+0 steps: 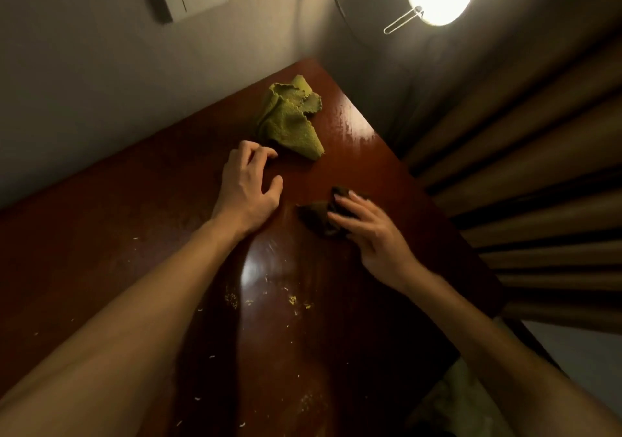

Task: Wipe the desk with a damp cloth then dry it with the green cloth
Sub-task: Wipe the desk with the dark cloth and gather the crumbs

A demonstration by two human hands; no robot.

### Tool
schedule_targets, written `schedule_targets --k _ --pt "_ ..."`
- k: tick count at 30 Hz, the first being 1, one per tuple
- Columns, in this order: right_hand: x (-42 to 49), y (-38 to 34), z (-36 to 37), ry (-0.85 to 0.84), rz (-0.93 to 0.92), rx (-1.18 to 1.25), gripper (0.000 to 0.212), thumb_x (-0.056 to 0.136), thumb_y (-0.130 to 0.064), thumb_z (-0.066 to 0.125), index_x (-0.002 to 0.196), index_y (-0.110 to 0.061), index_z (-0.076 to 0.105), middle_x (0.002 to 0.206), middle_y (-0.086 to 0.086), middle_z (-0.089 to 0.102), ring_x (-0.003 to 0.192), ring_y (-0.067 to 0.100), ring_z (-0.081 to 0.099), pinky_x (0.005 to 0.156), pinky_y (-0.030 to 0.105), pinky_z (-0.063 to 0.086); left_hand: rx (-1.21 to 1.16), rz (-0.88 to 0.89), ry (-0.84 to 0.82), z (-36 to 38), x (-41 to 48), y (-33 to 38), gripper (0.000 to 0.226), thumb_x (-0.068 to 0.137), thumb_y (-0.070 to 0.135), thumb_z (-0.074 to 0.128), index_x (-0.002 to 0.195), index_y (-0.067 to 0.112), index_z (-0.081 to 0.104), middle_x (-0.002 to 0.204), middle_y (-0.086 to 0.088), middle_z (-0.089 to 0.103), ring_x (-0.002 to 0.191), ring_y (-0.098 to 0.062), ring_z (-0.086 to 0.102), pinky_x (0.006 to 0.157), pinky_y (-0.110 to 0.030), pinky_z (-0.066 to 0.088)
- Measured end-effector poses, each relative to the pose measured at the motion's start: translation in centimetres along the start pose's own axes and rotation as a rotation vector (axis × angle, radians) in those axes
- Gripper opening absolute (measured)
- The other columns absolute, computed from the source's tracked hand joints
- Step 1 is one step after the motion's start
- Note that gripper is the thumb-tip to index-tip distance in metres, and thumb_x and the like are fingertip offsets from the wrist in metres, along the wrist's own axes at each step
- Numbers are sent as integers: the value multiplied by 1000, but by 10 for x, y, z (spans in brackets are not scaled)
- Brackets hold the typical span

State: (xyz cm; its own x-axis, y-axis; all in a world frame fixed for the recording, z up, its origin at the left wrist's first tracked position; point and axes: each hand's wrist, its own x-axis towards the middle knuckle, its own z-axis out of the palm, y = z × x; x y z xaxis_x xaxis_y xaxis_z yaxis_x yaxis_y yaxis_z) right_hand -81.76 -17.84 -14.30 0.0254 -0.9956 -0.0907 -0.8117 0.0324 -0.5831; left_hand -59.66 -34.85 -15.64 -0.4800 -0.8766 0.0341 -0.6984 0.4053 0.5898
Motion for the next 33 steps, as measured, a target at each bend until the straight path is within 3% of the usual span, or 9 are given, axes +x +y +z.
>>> schedule_targets --k 4,8,11,14,18,21,26,29,33 --pt "63 15 -15 52 25 -7 57 95 8 58 143 -23 61 160 4 42 155 26 24 126 48 19 -110 5 35 -2 3 -3 28 95 9 57 121 8 68 125 -11 57 117 -25 54 101 -24 37" --pt "87 2 -6 124 106 6 54 97 4 57 144 -25 59 161 1 41 154 24 23 126 48 20 -211 -41 56 -15 7 -7 24 99 6 55 113 11 74 117 -4 65 101 -10 59 86 -1 36" --pt "44 -21 16 114 79 22 57 94 9 59 144 -20 58 160 6 41 154 27 24 126 46 15 -202 -94 -1 -25 11 -13 16 102 22 61 109 13 72 110 0 60 84 -7 56 75 -11 44" --pt "-25 -57 51 112 72 49 64 92 10 62 146 -24 54 160 -4 36 154 19 19 125 39 11 -211 -160 -82 -31 19 -20 25 105 34 59 107 13 71 108 -1 60 87 -12 56 68 -13 39" --pt "-41 -70 65 134 136 71 64 93 6 64 147 -26 52 161 -6 36 156 17 19 126 40 14 -265 -206 -151 -34 27 -24 29 107 37 52 107 16 73 114 -5 64 103 -20 62 81 -29 44" --pt "6 -68 52 139 127 74 52 101 -5 55 150 -22 51 161 -1 39 155 21 21 126 40 14 -270 -222 -163 -32 27 -21 26 108 35 50 106 18 71 115 -3 60 103 -19 59 83 -28 39" --pt "67 -64 47 101 66 40 52 99 0 56 145 -24 58 160 2 42 155 25 23 126 44 16 -231 -198 -149 -27 25 -16 25 108 29 51 114 11 67 115 0 50 101 -14 49 83 -22 33" --pt "36 -76 54 27 -2 20 60 94 7 59 143 -28 60 162 -1 39 156 18 17 126 40 11 -229 -165 -170 -26 22 -12 24 107 28 52 115 8 64 115 -1 47 101 -17 49 83 -22 33" --pt "-40 -99 72 -69 -60 58 73 92 7 62 148 -38 50 166 -13 25 156 2 -2 124 28 -4 -203 -115 -209 -22 17 -11 21 103 29 57 112 13 65 117 -4 46 114 -25 49 100 -35 41"
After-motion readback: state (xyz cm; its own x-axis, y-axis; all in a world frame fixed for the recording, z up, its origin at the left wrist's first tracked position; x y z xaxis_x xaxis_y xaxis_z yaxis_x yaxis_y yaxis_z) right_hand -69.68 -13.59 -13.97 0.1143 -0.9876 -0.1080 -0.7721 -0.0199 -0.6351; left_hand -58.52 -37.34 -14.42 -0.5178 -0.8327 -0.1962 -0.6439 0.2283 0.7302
